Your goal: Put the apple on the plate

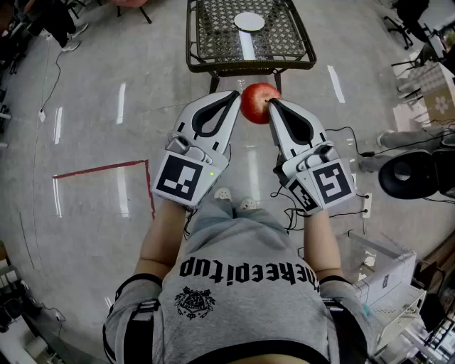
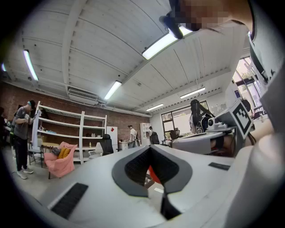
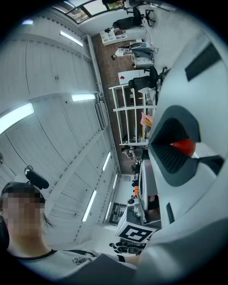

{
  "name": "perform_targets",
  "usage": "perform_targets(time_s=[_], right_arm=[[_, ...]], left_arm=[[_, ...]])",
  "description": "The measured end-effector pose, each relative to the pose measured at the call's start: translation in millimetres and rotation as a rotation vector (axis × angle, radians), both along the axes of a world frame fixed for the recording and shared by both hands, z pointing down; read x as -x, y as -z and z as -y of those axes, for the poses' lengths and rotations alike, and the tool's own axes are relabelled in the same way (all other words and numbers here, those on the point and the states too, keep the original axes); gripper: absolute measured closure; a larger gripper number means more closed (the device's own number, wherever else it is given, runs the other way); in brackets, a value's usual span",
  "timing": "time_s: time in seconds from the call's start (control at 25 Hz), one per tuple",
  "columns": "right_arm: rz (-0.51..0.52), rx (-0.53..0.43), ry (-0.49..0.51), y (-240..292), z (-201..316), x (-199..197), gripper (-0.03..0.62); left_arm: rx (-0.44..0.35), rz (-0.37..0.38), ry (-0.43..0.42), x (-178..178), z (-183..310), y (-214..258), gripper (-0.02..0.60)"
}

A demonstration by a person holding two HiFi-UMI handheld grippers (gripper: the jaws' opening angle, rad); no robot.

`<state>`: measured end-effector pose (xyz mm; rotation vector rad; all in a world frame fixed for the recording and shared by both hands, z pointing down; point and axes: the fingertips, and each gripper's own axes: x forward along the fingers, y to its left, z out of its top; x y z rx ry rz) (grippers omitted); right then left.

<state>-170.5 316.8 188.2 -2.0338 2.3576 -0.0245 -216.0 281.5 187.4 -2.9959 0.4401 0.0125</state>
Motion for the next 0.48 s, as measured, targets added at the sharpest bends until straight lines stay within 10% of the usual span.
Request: perform_targets(time_s=[0.48], right_arm=[[-0.008,-0.009,-0.028,-1,19,13,0.583]], left_arm=[[0.014,0.009,-0.034,12,18,-3,0.563]])
